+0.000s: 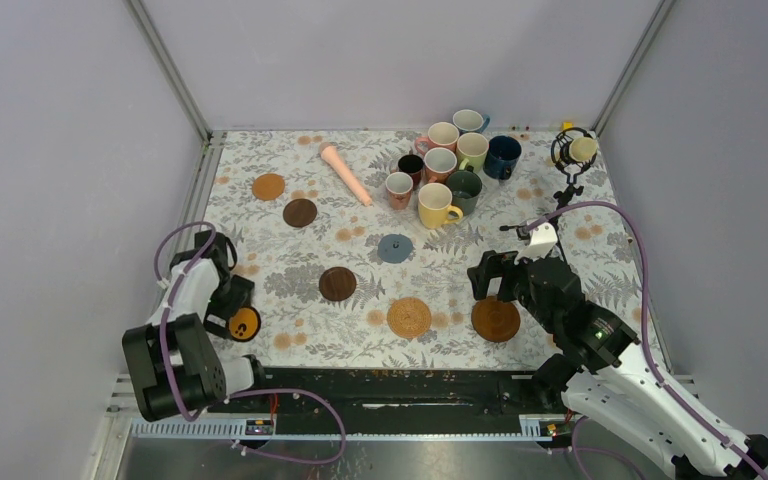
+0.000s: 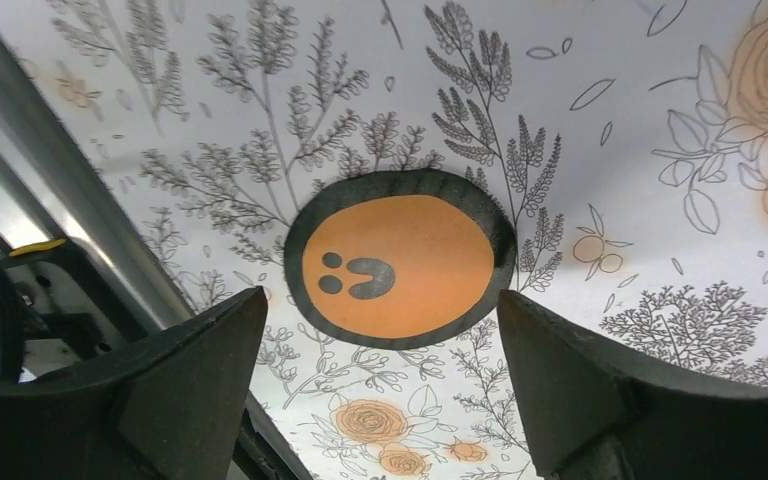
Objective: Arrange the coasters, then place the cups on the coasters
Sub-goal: Move the coaster to the center of the board.
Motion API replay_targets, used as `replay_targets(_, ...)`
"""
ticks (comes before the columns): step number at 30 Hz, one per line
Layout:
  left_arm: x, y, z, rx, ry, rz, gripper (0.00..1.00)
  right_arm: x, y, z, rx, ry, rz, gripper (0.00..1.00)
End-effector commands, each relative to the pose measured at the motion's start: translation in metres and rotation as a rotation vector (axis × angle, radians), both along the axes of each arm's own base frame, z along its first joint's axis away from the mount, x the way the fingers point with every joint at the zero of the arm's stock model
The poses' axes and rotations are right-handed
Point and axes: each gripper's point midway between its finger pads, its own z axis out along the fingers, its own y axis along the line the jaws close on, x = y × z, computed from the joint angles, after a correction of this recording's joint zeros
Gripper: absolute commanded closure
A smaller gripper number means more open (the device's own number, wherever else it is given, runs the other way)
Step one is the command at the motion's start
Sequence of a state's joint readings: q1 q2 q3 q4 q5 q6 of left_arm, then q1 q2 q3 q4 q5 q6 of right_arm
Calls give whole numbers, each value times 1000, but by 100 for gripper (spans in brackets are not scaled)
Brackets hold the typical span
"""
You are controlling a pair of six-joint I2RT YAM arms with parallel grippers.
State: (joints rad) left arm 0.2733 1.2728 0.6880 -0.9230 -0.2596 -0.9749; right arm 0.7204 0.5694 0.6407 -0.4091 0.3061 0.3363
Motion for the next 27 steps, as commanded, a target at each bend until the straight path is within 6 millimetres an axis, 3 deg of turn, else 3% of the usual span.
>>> replay_targets(1,-6,22,26,126,-41,116,16,5,-1,9,9,-45,-11,1)
replay_targets(3,-16,26,28,152,-30,164,25,4,-1,9,13,-50,-13,1)
replay_targets(10,-45,32,24,208,91,269,78,3,-3,12,16,-54,-15,1)
replay_targets(15,-49,27,5,168,166,275,100,2,-3,14,19,-60,-14,1)
replay_targets(18,-47,12,-8,67,211,267,100,2,-3,14,20,-61,-14,1)
replay_targets(22,-45,6,-16,32,243,255,100,2,-2,13,16,-57,-7,1)
replay_targets(27,-20,4,-18,13,105,199,100,4,-1,11,5,-49,-6,1)
